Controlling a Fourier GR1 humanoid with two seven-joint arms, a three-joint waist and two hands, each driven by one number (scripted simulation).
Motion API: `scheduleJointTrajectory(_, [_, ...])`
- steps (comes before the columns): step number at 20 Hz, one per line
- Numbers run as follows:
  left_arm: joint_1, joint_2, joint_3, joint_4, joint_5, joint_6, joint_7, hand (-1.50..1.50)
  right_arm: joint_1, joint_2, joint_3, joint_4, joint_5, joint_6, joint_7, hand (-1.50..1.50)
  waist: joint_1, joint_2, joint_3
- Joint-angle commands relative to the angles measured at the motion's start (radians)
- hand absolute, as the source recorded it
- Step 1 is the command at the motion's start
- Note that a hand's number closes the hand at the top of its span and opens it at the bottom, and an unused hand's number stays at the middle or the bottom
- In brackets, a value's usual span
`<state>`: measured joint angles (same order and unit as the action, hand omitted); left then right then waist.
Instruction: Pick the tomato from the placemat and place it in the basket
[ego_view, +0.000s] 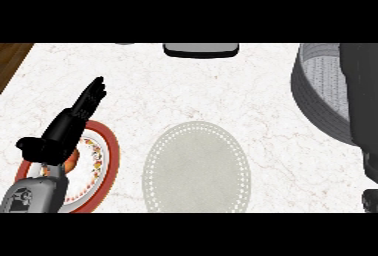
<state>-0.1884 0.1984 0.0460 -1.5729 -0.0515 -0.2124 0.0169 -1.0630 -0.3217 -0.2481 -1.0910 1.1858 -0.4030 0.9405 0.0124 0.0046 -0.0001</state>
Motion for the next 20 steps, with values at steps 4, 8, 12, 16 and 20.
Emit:
scheduleJointTrajectory(4, [-0.041,-0.014,0.000,-0.009,-0.010,0.017,0.048,0.00,-0.002,-0.133,-0.107,0.143,-0.071,-0.066,-0.094,1.50,-0.004,-0.001,0.000])
scheduleJointTrajectory(8, [0.028,-0.030,-0.015,-0.004,-0.023,0.011,-0.018,0.00,0.092,-0.141,-0.132,0.146,-0.169,-0.078,-0.197,1.50,-0.007,-0.003,0.000])
scheduleJointTrajectory(12, [0.011,0.000,0.010,-0.061,0.010,-0.018,0.065,0.00,0.132,-0.145,-0.133,0.190,-0.193,-0.105,-0.240,1.50,-0.004,-0.004,0.000])
scheduleJointTrajectory(16, [-0.024,-0.043,-0.001,0.054,-0.035,0.026,-0.023,0.00,0.212,-0.178,-0.156,0.172,-0.228,-0.171,-0.316,1.50,-0.012,-0.003,0.000])
scheduleJointTrajectory(20, [0.020,-0.056,-0.035,-0.081,-0.029,0.019,0.065,0.00,0.203,-0.204,-0.173,0.310,-0.237,-0.292,-0.429,1.50,0.000,-0.001,0.001])
